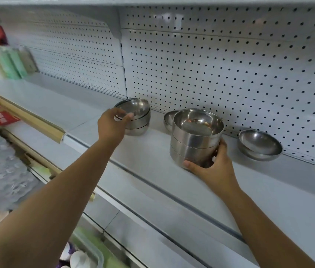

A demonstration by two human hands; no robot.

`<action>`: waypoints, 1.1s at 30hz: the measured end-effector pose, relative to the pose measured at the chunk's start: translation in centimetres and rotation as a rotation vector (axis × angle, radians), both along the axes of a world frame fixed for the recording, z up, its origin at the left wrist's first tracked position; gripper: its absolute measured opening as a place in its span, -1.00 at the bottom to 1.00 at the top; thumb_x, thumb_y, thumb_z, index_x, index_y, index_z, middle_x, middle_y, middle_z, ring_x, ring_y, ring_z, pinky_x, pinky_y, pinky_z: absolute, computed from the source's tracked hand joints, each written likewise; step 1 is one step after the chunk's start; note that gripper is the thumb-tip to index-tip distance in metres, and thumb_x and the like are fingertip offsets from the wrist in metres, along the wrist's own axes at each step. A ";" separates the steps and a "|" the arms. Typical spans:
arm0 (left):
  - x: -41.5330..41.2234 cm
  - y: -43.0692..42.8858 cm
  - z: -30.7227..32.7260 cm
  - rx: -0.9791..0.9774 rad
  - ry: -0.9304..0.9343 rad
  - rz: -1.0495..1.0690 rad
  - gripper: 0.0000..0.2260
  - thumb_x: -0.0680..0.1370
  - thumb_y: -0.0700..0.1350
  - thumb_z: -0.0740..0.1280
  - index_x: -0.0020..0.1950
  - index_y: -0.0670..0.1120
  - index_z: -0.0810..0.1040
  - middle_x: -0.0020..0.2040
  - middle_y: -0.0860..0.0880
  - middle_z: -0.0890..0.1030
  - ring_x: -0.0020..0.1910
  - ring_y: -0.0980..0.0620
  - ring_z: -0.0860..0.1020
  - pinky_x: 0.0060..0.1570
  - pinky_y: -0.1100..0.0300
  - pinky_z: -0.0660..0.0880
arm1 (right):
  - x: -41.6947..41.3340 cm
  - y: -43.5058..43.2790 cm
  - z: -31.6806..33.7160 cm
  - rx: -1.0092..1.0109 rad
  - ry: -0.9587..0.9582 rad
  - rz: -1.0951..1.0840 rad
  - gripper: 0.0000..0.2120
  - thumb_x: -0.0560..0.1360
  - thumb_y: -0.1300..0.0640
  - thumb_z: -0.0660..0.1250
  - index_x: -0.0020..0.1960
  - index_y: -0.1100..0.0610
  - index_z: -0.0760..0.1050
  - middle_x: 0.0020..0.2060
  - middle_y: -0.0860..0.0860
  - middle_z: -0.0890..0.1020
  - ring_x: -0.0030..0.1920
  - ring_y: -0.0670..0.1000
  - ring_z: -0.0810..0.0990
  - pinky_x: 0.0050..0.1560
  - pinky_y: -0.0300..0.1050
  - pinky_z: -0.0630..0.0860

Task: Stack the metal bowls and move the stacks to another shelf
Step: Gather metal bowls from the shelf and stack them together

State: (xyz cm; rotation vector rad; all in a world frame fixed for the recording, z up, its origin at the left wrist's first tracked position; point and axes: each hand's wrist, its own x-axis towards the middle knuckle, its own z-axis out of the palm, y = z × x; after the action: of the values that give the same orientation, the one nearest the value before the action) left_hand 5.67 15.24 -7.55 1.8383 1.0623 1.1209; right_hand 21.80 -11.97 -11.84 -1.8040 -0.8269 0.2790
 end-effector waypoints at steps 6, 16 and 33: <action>0.4 0.7 1.5 -0.049 -0.048 -0.098 -0.86 0.52 -0.05 0.52 -0.16 -0.09 0.68 -0.31 0.16 0.54 -0.25 0.21 0.49 -0.15 0.30 0.39 | 0.0 -0.2 0.0 0.013 0.002 0.003 0.12 0.24 -0.07 0.71 0.59 -0.10 0.10 0.11 -0.47 0.37 0.02 -0.55 0.42 -0.12 -0.58 0.40; 0.4 -0.4 3.3 -0.034 -0.147 -0.200 -0.93 0.57 -0.16 0.47 -0.11 -0.11 0.70 -0.21 0.07 0.60 -0.32 0.40 0.49 -0.24 0.54 0.38 | 0.1 -0.2 0.0 0.021 0.005 0.030 0.12 0.25 -0.08 0.70 0.60 -0.11 0.09 0.12 -0.49 0.34 0.02 -0.53 0.42 -0.13 -0.59 0.38; -5.5 -9.0 -2.4 0.051 -0.038 -0.348 -0.89 0.44 -0.12 0.56 -0.16 0.08 0.70 0.52 0.07 0.42 0.42 0.21 0.44 0.35 0.31 0.35 | 0.4 -0.2 -0.4 0.038 -0.010 0.037 0.14 0.23 -0.11 0.70 0.60 -0.14 0.08 0.21 -0.35 0.39 0.14 -0.33 0.46 -0.06 -0.54 0.35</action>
State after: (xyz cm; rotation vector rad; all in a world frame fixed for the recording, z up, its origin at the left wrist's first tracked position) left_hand 0.17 6.28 -9.99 1.9412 0.6634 0.9761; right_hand 22.23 -12.20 -12.24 -1.7571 -0.8676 0.2771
